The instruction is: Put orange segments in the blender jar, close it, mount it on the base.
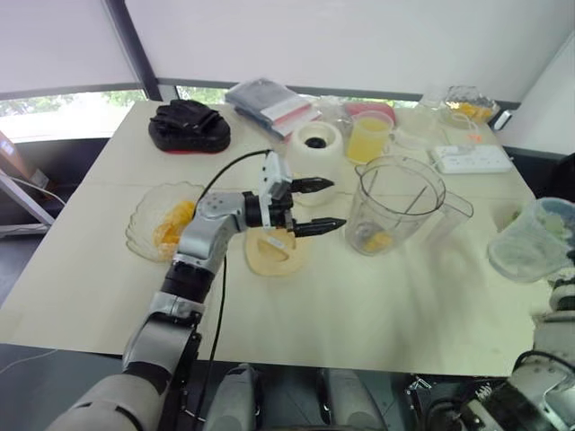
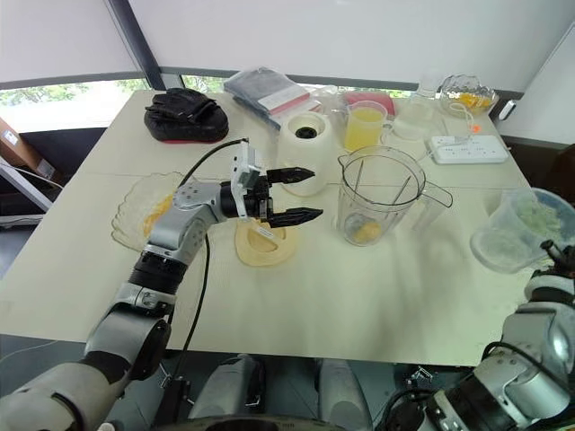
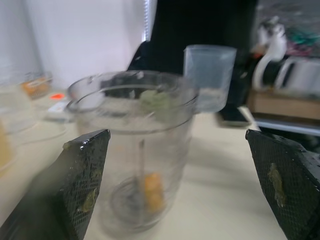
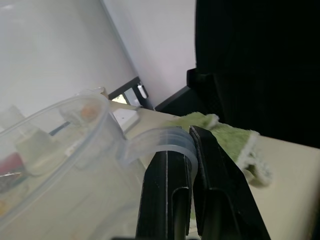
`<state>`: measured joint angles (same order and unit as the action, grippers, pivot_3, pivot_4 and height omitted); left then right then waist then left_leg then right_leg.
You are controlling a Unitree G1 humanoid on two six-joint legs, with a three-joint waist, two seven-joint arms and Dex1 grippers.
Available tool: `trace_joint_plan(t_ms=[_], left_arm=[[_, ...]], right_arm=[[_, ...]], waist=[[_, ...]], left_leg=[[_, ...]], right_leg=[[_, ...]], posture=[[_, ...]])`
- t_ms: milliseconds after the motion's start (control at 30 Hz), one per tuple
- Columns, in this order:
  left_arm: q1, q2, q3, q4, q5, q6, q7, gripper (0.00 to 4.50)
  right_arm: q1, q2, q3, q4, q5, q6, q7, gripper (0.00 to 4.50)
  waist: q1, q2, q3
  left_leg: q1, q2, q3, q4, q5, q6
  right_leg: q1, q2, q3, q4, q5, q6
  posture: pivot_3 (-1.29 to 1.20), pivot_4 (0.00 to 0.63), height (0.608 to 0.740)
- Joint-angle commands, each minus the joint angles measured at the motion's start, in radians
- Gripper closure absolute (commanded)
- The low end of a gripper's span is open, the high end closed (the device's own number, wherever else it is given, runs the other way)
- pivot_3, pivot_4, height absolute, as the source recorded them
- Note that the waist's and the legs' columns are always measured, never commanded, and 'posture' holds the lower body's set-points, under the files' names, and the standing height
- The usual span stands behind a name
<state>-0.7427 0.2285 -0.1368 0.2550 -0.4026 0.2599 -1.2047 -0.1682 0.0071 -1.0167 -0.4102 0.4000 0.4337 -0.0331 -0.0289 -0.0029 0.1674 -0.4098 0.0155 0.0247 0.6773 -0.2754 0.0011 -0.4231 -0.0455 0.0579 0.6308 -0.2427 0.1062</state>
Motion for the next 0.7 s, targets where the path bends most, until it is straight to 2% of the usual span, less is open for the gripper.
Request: trace_joint_plan(t_ms=[33,267,700], left_arm=[[0.012,0.051,-0.012,-0.113,-0.061,0.091,-0.070,0.00],[0.031,0.113,-0.063,-0.152,-0.041,0.102,-0.137,0.00],[0.049,0.110,-0.084,-0.149,-0.010,0.051,-0.113,0.00]], right_arm=[[0.010,0.009,0.033,0.013,0.036,-0.112,-0.031,4.45],[0.012,0.022,0.104,0.109,0.070,-0.225,-0.099,4.45],[0.021,-0.025,0.199,0.378,0.048,-0.435,-0.145,4.45]], waist=[[-0.008,0.000,0.000],[-0.015,0.001,0.000],[-0.016,0.002,0.000]], left_leg=[[0.000,0.000,0.000,0.000,0.000,0.000],[0.000,0.000,0.000,0.000,0.000,0.000],[0.000,0.000,0.000,0.000,0.000,0.000]], right_leg=[[0.000,0.000,0.000,0.000,0.000,0.000],[0.000,0.000,0.000,0.000,0.000,0.000],[0.000,0.000,0.001,0.000,0.000,-0.001]], posture=[[0.00,0.150,0.740],[0.00,0.150,0.740],[0.00,0.150,0.740]])
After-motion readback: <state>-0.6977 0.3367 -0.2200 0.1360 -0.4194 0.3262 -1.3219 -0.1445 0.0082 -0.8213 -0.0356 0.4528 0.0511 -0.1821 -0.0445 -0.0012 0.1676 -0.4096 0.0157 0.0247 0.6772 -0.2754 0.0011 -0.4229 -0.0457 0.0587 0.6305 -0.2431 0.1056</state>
